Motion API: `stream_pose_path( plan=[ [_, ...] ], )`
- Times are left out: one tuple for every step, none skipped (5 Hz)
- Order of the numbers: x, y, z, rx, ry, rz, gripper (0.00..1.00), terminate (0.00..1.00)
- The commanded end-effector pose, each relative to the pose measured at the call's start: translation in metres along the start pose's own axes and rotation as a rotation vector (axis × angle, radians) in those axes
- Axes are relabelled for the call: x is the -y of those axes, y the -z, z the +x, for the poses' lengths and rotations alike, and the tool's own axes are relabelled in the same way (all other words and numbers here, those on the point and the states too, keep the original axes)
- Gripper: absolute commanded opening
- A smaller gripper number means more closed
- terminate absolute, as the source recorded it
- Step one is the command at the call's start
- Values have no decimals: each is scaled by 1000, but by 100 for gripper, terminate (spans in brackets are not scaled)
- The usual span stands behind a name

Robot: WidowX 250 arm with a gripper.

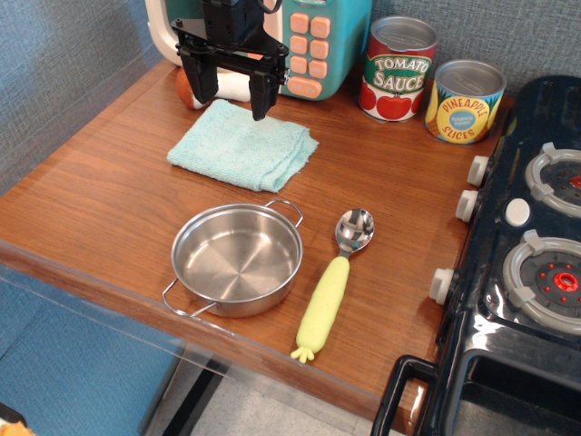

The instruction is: Move the mushroom into the pot.

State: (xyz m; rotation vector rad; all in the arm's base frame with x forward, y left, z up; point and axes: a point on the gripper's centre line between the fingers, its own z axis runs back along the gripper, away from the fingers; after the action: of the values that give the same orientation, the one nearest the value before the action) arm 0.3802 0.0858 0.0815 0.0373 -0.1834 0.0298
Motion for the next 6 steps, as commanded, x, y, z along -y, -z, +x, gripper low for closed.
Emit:
stream_pose_path(
  plan=[
    [0,0,0,0,0,0,100,0],
    [-14,2,20,17,-60,19,100,0],
    [-33,-1,40,46,-124,29,100,0],
    [-56,-11,53,70,-179,63,100,0],
    [-74,-13,54,58,-221,99,100,0],
    [-88,-2,56,39,-287,125,100,0]
  ],
)
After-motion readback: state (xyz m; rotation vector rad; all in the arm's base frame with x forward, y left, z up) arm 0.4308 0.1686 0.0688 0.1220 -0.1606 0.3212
